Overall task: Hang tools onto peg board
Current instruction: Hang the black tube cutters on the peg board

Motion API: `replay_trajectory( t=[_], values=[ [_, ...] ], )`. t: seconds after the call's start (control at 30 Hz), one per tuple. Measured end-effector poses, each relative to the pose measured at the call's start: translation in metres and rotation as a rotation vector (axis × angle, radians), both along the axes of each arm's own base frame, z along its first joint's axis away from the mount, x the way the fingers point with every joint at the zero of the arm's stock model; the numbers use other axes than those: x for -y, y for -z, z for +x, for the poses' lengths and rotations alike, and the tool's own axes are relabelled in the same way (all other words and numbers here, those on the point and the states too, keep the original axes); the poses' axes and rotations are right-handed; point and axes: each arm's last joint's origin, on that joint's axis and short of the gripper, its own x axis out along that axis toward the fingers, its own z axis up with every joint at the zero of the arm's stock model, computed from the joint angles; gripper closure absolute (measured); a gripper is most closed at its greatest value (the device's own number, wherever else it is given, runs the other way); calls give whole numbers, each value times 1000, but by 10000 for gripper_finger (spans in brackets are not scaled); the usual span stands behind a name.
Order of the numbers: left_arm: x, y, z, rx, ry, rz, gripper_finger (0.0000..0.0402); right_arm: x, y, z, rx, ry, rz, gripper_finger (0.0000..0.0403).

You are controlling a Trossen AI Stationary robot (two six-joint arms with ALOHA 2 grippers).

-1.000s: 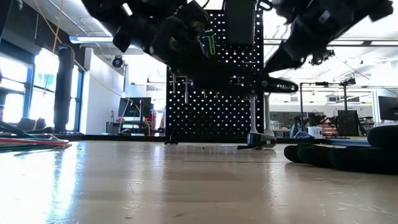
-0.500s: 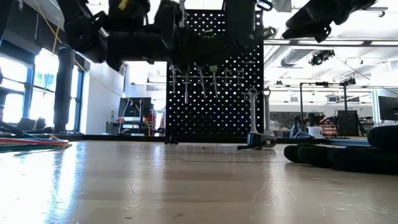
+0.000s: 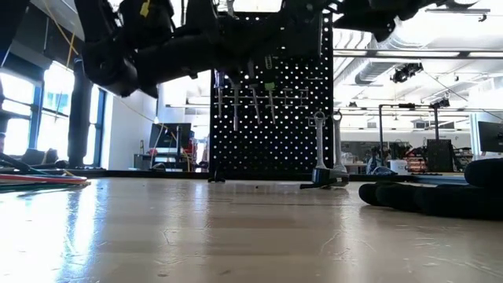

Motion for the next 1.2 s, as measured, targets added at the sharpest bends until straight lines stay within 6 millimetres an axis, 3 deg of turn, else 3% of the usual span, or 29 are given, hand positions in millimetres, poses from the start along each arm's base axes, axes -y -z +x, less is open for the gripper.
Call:
replay_trajectory(
  t=[0.3,0.77,0.87,1.13,1.2],
  values=[
    [1,8,4,53,56,-37,384,-1,-6,14,112,-52,-62,222],
    [3,-4,15,103,104,-8,384,6,1,42,211,-75,-76,226],
    [3,-4,15,104,109,-7,384,7,2,44,212,-62,-100,253],
    [3,-1,17,67,105,-4,384,9,-2,44,250,-51,-123,377],
    [3,-1,17,66,104,-3,380,11,-2,45,250,-50,-122,384]
  ],
)
